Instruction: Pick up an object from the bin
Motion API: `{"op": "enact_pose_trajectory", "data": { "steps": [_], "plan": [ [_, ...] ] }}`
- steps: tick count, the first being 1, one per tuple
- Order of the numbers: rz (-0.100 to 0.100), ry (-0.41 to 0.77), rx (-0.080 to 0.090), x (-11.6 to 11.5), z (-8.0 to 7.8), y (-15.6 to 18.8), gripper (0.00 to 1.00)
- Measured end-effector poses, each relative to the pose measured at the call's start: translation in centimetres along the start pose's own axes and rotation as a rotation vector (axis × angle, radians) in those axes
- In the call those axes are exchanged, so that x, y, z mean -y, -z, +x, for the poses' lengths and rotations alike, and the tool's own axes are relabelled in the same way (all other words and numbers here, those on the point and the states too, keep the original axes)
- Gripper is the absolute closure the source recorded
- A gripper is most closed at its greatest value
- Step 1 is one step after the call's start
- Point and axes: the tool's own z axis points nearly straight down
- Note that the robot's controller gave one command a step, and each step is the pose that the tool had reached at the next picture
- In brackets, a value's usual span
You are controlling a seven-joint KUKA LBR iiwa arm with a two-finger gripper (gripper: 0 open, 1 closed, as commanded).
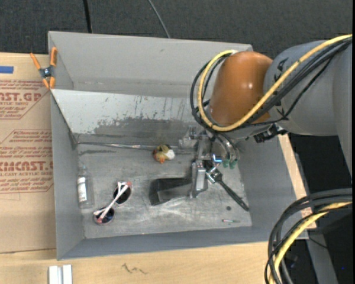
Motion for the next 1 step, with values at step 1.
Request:
{"op": "enact_pose_trajectory", "data": {
  "steps": [1],
  "plan": [
    [0.000, 0.000, 0.000, 0.00, 0.00, 0.00, 0.00]
  ]
}}
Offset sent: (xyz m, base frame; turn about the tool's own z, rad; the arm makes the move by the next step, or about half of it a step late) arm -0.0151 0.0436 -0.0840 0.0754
